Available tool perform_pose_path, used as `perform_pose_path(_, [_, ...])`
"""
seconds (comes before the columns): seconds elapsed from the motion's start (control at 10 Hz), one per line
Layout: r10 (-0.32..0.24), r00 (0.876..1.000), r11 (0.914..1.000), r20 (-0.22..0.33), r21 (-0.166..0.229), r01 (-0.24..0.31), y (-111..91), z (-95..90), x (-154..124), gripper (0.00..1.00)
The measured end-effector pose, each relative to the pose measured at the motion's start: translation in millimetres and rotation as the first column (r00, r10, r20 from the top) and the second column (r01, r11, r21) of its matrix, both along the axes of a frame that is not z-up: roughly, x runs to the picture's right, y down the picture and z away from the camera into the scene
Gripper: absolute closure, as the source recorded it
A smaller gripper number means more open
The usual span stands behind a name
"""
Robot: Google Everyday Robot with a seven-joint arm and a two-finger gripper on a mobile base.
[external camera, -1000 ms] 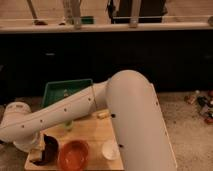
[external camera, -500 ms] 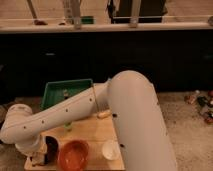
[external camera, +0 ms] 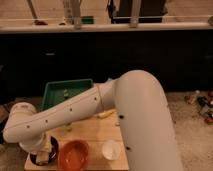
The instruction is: Wipe purple bowl with eraser
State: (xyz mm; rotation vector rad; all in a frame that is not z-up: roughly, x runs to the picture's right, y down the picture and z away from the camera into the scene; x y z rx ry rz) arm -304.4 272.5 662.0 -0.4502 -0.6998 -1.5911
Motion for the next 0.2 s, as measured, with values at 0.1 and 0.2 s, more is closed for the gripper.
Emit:
perform_pose_path(0.1, [0.002,1.000,1.0000,-0.006,0.003,-0.002,-2.8,2.3,1.2,1.00])
perform_pose_path(0.2, [0.004,1.000,1.0000,-0.013,0.006,-0.004,-5.4,5.2,2.4,1.00])
